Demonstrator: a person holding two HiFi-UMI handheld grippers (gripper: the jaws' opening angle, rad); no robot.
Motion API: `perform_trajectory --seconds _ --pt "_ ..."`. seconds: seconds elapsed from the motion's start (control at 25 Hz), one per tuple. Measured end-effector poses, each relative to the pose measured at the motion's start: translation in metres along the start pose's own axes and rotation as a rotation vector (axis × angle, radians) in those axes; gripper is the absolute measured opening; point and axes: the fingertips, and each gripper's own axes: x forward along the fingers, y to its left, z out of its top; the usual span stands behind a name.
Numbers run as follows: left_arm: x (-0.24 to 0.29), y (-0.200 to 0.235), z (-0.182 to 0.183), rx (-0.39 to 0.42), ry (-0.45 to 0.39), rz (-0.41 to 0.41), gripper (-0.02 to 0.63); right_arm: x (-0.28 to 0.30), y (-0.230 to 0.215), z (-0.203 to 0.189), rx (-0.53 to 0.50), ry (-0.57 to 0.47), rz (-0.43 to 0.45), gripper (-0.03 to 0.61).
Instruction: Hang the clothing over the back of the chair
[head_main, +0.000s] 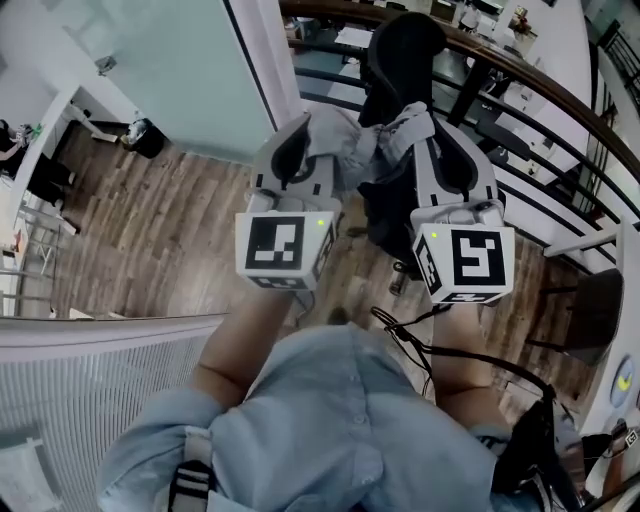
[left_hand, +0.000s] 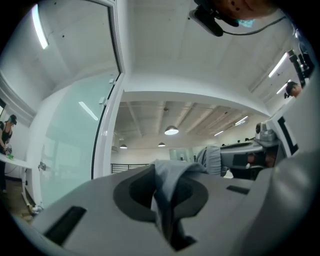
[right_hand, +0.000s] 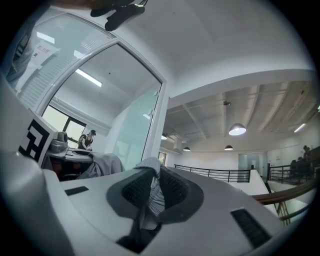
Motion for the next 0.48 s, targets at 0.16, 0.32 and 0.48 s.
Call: perform_trajectory --seconds 0.16,0.32,0.48 --pt "0.032 0.018 0.011 0.009 -0.018 -0.022 0.031 0.029 -0.013 0.008 -0.012 -0.011 -0.011 0.046" --pt "0.063 0.029 0.023 0.011 -0.046 -0.042 0.031 0.054 -0.030 0.011 -0.011 -0.015 -0.017 0.046" --pt "0.107 0.043 0.048 -0.008 -0.083 -0.046 0.031 0.086 -0.061 0.027 -0.004 -0.031 -0.017 0.046"
